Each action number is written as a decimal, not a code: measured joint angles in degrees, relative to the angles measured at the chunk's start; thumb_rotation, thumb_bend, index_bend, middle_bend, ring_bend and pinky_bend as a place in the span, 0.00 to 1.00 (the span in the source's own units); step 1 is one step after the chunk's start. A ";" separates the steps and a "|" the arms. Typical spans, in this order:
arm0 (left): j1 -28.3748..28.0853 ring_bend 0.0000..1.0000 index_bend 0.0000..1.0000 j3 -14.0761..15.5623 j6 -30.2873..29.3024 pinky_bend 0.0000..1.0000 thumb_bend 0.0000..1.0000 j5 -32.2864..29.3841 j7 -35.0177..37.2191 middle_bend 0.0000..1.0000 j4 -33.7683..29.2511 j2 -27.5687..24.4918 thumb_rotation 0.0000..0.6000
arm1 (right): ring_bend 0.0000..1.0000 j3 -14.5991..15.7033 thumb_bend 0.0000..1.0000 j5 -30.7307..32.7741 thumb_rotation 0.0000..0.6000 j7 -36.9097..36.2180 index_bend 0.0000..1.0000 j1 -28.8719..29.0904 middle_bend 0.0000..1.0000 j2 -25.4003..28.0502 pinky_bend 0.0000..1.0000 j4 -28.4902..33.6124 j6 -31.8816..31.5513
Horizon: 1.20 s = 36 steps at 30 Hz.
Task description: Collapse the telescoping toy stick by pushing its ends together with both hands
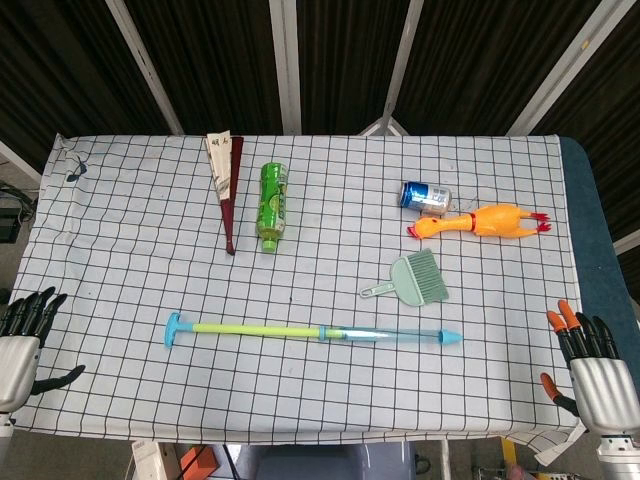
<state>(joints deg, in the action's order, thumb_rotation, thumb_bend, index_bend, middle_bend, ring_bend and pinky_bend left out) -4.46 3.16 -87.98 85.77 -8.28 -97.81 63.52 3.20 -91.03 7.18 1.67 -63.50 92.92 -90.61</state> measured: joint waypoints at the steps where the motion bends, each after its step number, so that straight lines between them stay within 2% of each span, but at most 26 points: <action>1: 0.04 0.00 0.00 -0.09 0.12 0.00 0.11 -0.08 0.04 0.00 -0.07 -0.09 1.00 | 0.00 -0.04 0.35 -0.13 1.00 0.10 0.00 0.01 0.00 -0.01 0.00 -0.03 0.10; 13: -1.38 0.00 0.00 -1.04 4.70 0.00 0.11 -1.69 -2.22 0.00 -1.67 -0.39 1.00 | 0.00 -0.20 0.35 -0.95 1.00 0.36 0.00 -0.14 0.00 0.02 0.00 0.65 1.55; 18: -3.37 0.00 0.13 -2.11 7.92 0.00 0.18 -3.26 -5.58 0.00 -3.05 0.01 1.00 | 0.00 -0.30 0.35 -1.08 1.00 0.69 0.00 -0.12 0.00 -0.08 0.00 0.77 2.03; 23: -6.48 0.00 0.35 -3.84 11.93 0.01 0.27 -5.55 -10.41 0.08 -4.71 1.38 1.00 | 0.00 -0.33 0.35 -1.09 1.00 0.40 0.00 -0.21 0.00 0.10 0.00 0.81 2.34; 24: -7.39 0.00 0.37 -4.36 13.00 0.01 0.28 -6.35 -11.92 0.08 -5.04 2.15 1.00 | 0.00 -0.36 0.35 -1.16 1.00 0.10 0.00 -0.29 0.00 0.21 0.00 0.88 2.23; 30: -11.90 0.00 0.41 -6.66 17.98 0.01 0.31 -11.87 -20.59 0.11 -6.42 7.47 1.00 | 0.00 -0.36 0.35 -1.45 1.00 0.03 0.00 -0.37 0.00 0.40 0.00 0.89 2.53; 36: -15.60 0.00 0.43 -8.19 20.20 0.01 0.31 -17.70 -30.28 0.11 -6.30 13.78 1.00 | 0.00 -0.61 0.35 -1.25 1.00 -0.99 0.00 -0.40 0.00 0.61 0.00 1.10 2.67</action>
<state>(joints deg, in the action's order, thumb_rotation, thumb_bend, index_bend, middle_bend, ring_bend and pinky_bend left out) -20.06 -5.03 -67.79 68.06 -38.56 -104.11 77.30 2.59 -92.27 6.20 1.27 -62.89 94.01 -87.94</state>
